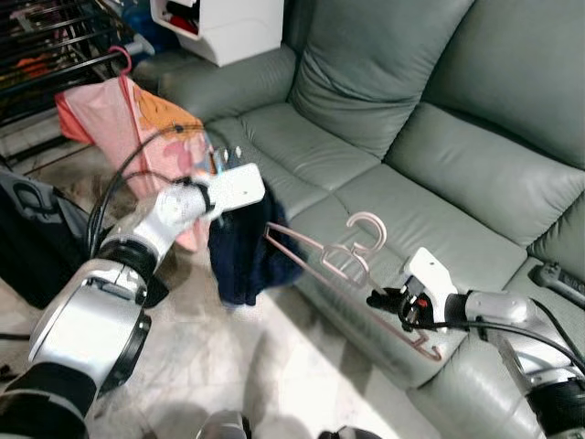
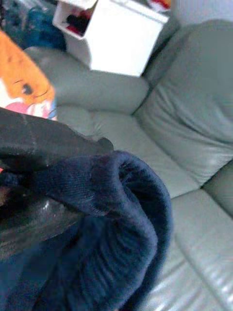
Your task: Hang hanger
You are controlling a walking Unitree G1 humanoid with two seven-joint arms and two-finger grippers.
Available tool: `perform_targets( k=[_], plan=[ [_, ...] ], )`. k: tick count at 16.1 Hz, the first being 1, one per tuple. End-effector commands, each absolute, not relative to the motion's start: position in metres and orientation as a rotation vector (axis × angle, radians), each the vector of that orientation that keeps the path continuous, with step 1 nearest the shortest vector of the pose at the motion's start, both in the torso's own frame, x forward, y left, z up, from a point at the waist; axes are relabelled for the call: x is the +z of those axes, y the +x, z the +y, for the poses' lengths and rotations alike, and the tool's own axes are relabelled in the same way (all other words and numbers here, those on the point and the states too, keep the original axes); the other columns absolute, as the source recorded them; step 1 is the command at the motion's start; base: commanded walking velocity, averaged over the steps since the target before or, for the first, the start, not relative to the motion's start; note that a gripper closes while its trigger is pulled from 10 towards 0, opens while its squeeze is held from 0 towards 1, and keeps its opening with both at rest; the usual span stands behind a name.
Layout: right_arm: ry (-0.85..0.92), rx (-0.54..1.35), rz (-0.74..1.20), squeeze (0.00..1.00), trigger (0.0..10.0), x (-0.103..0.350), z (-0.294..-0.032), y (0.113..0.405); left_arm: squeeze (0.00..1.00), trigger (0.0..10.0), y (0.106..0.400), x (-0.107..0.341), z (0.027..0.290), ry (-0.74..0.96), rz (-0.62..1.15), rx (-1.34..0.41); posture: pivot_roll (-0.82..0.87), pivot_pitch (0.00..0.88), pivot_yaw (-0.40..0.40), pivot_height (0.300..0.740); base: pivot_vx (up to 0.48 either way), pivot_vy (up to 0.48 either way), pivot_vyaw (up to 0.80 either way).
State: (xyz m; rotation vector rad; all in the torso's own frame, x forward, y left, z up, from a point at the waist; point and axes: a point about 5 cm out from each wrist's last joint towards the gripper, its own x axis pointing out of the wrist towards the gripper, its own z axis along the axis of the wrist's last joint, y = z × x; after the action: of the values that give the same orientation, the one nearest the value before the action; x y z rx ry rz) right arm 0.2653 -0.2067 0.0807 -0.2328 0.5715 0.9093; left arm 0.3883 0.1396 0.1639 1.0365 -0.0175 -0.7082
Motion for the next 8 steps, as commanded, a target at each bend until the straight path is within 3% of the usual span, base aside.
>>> perform_targets(
  k=[1,8],
  plan=[
    [-0.232,0.902,0.567,0.0,10.0,0.0827,-0.2076,0.2676,0.0,10.0,0.3904,0.1726,0.1371,1.025,-0.05,-0.703,-0.03,0.044,0.02,0.74,0.0,0.0,0.0],
    [-0.232,0.902,0.567,0.0,10.0,0.0827,-0.2076,0.2676,0.0,10.0,0.3904,0.1726,0.1371,1.025,-0.05,-0.703,-0.03,0.044,0.02,0.74,0.0,0.0,0.0]
  ],
)
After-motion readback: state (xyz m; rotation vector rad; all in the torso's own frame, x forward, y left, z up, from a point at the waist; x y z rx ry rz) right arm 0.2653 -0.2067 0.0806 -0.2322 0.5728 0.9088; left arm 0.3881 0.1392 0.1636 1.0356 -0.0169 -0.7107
